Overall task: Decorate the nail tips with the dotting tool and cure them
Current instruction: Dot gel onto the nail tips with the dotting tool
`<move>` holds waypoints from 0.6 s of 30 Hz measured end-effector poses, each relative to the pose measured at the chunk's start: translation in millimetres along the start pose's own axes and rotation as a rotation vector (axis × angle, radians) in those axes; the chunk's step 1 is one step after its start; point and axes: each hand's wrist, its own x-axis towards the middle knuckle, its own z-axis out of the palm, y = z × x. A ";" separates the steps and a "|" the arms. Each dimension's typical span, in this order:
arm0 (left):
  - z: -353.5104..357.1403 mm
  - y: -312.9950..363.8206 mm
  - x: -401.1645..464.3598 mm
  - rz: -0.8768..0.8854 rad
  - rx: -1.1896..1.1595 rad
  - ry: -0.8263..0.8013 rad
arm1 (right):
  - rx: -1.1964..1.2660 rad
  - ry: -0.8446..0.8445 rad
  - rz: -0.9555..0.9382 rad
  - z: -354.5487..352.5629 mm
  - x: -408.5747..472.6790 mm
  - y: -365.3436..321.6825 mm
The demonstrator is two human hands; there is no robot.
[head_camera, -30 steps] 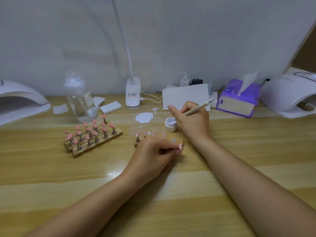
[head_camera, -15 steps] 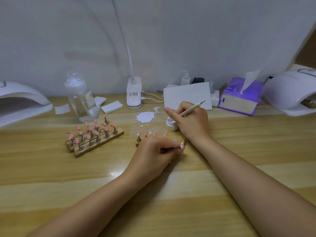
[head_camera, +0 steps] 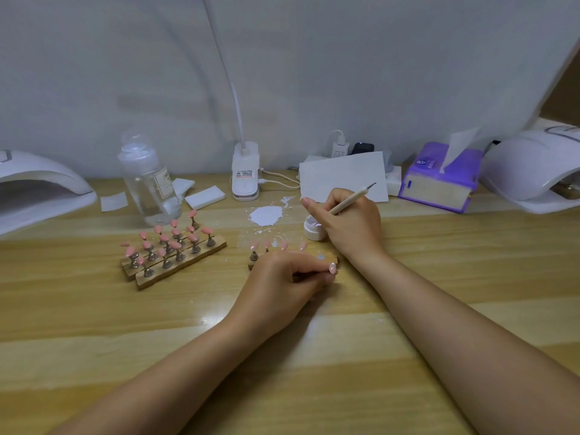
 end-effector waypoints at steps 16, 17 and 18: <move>-0.4 -1.3 -0.1 -0.013 0.004 0.002 | -0.014 0.022 0.028 0.5 1.7 0.4; -0.4 -0.8 -0.2 -0.020 0.000 -0.001 | -0.013 0.021 0.027 0.4 1.4 0.4; -0.3 -0.4 -0.3 -0.021 -0.001 -0.002 | -0.011 0.021 0.026 0.4 0.9 0.5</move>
